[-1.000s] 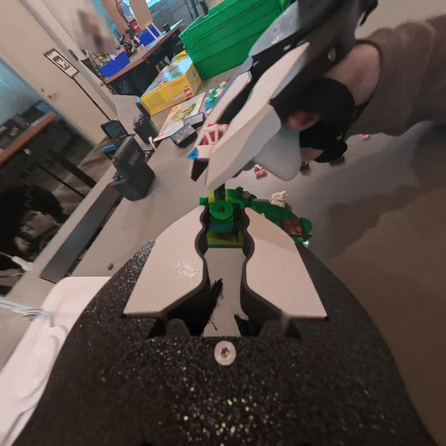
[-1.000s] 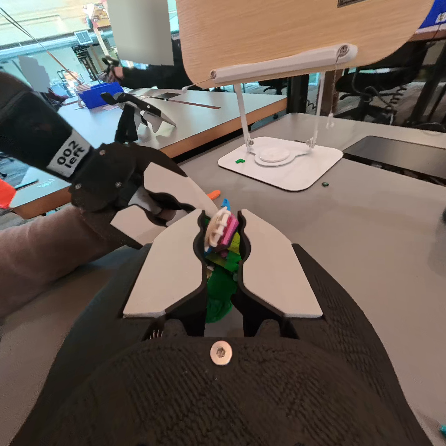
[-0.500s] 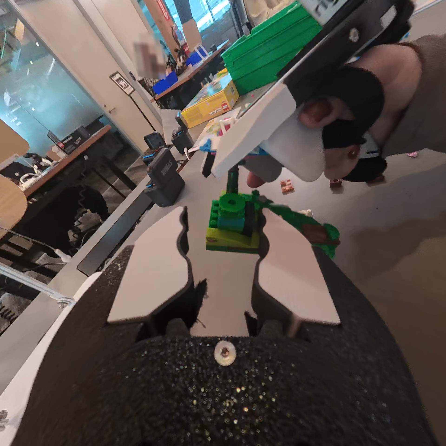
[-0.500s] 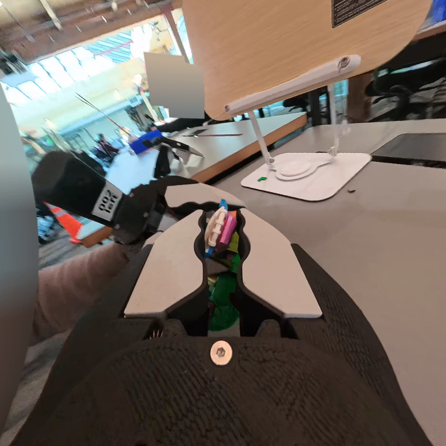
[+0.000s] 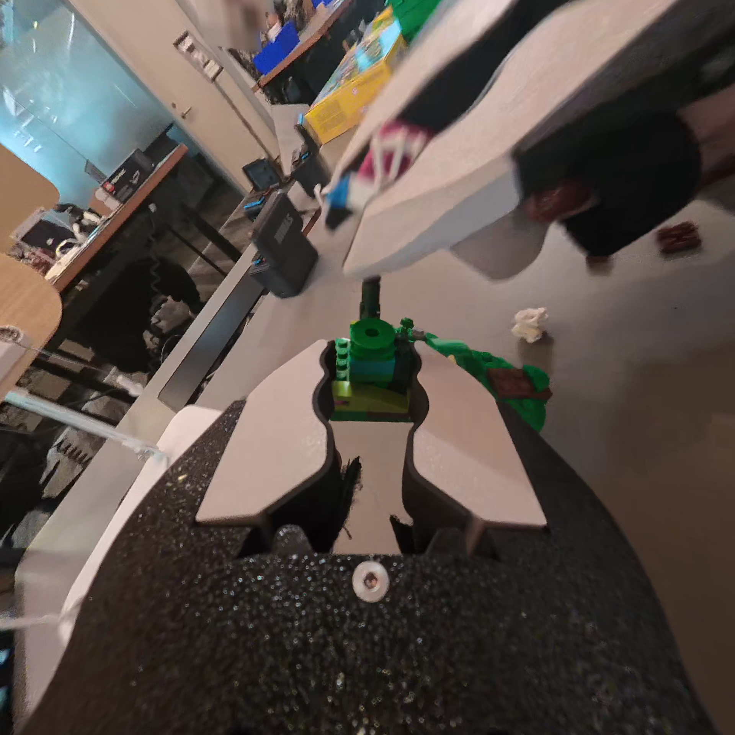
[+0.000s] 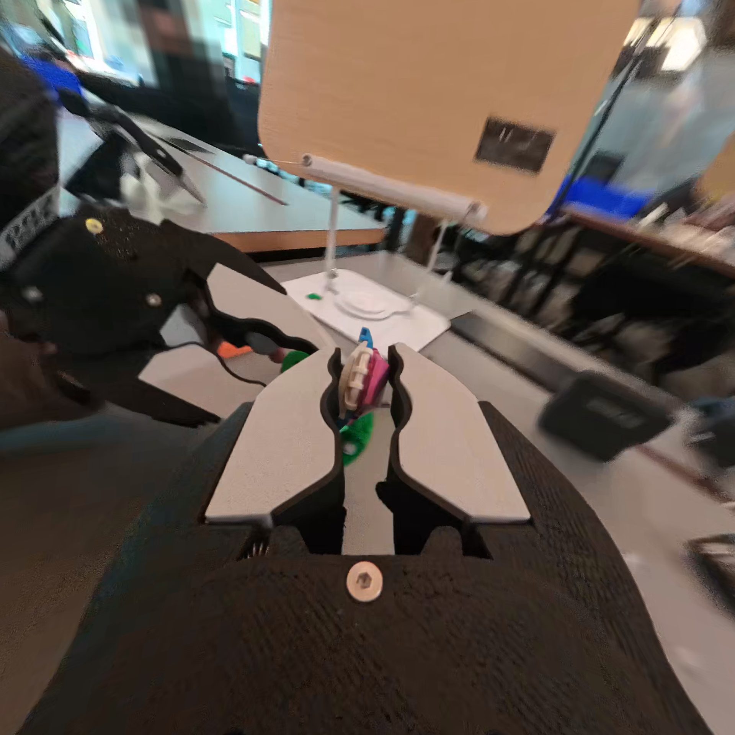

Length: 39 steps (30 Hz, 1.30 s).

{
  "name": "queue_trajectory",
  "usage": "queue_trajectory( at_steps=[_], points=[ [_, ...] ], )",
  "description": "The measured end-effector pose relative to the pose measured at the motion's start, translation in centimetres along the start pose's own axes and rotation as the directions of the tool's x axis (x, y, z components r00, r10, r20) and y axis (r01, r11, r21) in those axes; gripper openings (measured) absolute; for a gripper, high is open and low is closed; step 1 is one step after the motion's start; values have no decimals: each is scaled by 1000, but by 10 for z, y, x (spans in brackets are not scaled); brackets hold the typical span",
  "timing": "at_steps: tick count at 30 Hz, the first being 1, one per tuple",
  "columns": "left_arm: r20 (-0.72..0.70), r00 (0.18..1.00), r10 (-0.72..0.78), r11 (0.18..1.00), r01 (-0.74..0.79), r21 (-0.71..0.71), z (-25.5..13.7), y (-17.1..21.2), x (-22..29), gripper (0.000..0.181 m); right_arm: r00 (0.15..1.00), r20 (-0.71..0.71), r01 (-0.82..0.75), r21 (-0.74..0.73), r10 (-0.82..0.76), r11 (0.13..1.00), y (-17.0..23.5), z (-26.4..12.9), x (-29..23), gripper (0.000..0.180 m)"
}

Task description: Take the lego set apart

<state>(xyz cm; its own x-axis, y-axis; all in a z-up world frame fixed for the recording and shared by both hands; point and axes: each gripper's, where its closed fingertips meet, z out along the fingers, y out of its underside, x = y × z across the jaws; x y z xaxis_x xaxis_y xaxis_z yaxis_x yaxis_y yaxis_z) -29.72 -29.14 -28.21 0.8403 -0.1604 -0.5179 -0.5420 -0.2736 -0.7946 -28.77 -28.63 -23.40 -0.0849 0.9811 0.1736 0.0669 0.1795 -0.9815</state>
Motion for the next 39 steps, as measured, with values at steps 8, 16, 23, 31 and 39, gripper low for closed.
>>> queue_trajectory(
  at_steps=[8, 16, 23, 31, 39],
  points=[
    [78, 993, -92, 996, 91, 10, -7, 24, -30, 33, 990, -31, 138, -30, -139, 990, 1, -4, 4, 21],
    [-68, 988, -139, 987, 132, -97, -3, 53, -16, 34, 961, 274, 152, -443, -28, 884, 85, 5, -41, 23],
    [-167, 956, -241, 970, 240, -28, -9, 48, -12, 26, 947, 321, 97, -357, 25, 929, 68, 5, -50, 47],
    [-419, 840, -344, 884, 440, 156, -29, 7, 0, 26, 932, 286, -169, -197, 222, 966, 35, 4, -30, 46],
    [-636, 682, -360, 766, 606, 216, -54, -26, 8, 26, 808, 469, -338, -128, 357, 932, 10, -6, -47, 45]
  ],
)
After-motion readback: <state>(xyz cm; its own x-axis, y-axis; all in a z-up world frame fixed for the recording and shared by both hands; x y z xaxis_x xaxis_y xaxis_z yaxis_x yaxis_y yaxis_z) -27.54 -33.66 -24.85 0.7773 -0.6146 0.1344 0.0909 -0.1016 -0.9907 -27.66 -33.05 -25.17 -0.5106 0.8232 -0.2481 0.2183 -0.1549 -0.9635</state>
